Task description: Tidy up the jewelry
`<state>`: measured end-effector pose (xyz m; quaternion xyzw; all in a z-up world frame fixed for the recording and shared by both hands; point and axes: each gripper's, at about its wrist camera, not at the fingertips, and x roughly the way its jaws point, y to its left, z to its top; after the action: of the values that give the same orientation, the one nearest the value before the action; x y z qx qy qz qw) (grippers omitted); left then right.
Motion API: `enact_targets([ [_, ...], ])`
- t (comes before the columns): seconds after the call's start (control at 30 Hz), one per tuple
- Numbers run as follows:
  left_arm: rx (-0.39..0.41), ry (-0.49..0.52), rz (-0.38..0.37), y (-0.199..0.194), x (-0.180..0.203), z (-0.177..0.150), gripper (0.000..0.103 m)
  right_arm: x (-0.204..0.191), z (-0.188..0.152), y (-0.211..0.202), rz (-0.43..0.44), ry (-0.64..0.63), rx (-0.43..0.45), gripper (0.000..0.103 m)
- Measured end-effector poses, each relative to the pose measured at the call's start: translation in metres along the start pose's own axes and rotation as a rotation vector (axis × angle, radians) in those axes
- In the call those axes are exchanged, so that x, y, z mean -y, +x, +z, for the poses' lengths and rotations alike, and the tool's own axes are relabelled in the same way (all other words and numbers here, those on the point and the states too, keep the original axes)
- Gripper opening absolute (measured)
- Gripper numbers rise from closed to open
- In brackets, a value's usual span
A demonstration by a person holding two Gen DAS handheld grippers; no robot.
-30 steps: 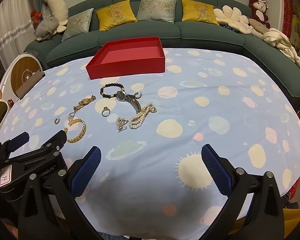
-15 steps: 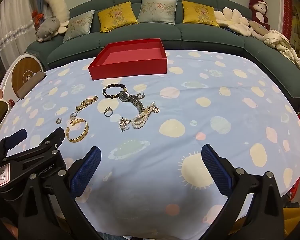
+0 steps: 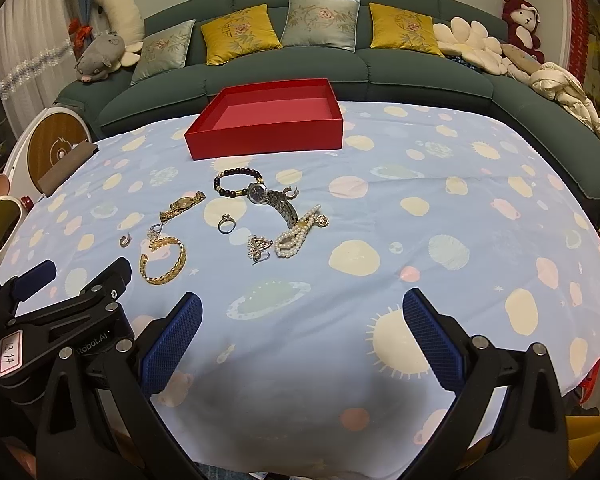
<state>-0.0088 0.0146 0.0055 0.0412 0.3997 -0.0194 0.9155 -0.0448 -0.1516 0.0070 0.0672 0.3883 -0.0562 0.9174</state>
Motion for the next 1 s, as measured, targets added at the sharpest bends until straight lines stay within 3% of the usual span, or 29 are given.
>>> enact_targets([
  [1.0, 0.028, -0.02, 0.029, -0.0061, -0.0032, 0.0038, 0.096, -0.0024, 0.0002, -0.0047, 0.016, 0.023, 0.012, 0.098],
])
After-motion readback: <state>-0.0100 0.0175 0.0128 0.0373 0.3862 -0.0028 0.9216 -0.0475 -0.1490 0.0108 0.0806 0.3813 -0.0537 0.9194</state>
